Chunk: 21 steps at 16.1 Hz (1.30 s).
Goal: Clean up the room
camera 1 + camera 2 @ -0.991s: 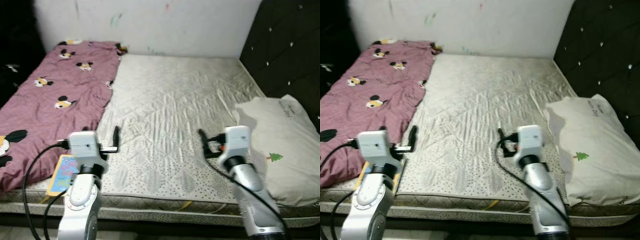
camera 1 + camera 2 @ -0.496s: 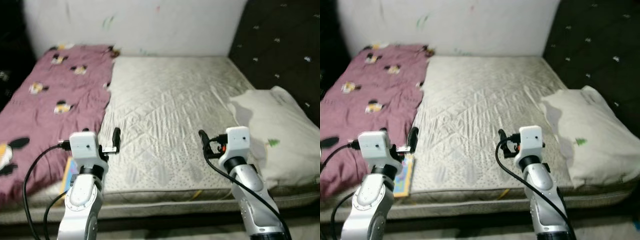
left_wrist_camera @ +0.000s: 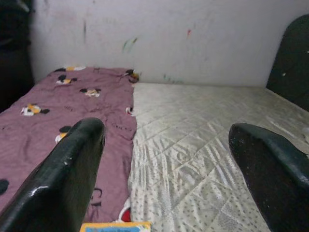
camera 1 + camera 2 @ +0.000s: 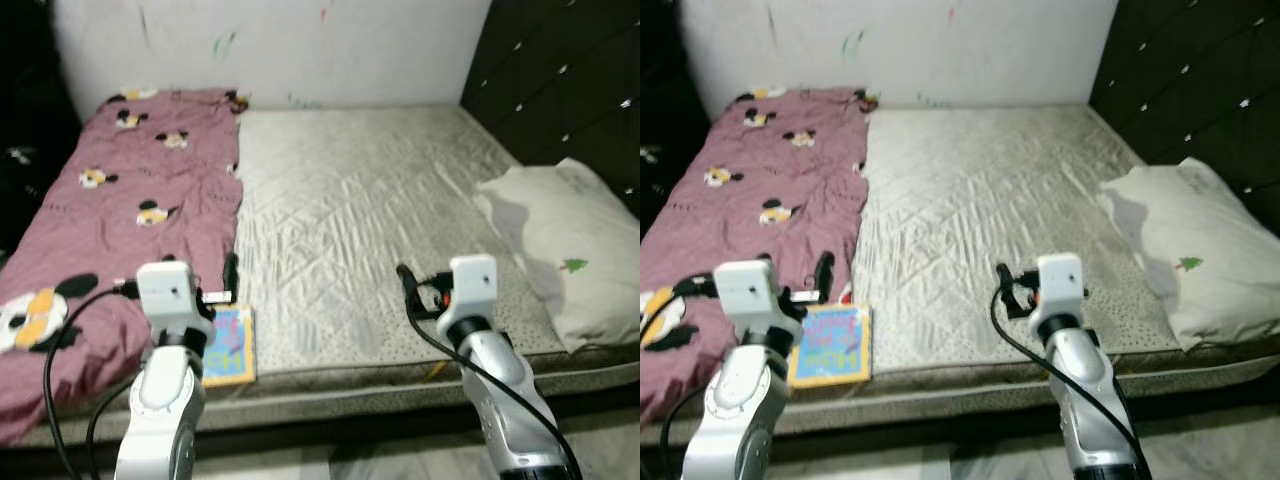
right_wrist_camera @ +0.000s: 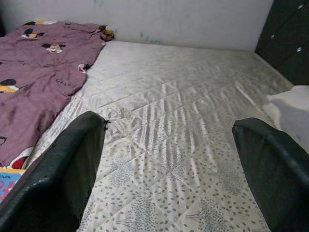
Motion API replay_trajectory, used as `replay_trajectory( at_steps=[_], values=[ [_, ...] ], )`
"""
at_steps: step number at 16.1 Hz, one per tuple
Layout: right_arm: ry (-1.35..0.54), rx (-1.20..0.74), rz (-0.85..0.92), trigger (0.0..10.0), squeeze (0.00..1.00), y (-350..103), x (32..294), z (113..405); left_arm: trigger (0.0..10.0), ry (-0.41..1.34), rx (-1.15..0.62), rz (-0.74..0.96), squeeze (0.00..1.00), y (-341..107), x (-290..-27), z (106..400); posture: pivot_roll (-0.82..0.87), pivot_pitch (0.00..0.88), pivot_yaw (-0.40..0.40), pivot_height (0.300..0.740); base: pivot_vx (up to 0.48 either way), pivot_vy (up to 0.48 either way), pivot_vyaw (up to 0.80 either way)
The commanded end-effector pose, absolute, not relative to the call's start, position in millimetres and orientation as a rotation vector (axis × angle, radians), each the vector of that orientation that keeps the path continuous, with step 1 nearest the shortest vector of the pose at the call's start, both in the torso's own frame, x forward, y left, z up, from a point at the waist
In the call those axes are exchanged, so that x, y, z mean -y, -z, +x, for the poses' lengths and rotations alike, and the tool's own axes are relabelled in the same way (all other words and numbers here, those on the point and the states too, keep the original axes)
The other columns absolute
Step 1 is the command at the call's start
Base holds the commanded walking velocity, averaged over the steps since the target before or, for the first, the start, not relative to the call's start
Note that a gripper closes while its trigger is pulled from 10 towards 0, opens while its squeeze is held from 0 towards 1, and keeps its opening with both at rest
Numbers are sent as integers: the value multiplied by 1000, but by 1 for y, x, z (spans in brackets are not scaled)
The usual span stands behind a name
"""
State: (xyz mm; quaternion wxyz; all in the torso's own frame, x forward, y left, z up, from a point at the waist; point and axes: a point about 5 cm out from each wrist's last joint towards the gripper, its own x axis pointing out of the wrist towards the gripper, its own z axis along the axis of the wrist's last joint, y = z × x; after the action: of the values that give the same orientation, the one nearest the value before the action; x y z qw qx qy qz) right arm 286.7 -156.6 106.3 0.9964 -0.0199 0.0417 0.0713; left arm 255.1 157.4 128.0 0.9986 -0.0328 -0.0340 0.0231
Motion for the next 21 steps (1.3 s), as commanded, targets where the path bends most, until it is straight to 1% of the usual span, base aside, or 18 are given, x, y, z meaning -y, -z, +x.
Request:
replay_trajectory(
  at_steps=[1, 4, 21],
  values=[
    [-165, -54, -34, 10000, 0, -113, 150, 289, 10000, -47, 77, -51, 0, -130, -163, 254, -81, 0, -27, 740, 0, 0, 0],
    [-172, -52, -37, 10000, 0, -113, 149, 289, 10000, -27, 83, -54, 0, -131, -163, 253, -82, 0, -26, 740, 0, 0, 0],
    [-175, -49, -45, 10000, 0, -112, 147, 290, 10000, -10, 82, -46, 0, -131, -161, 254, -77, 0, -22, 740, 321, 0, 0]
  ],
)
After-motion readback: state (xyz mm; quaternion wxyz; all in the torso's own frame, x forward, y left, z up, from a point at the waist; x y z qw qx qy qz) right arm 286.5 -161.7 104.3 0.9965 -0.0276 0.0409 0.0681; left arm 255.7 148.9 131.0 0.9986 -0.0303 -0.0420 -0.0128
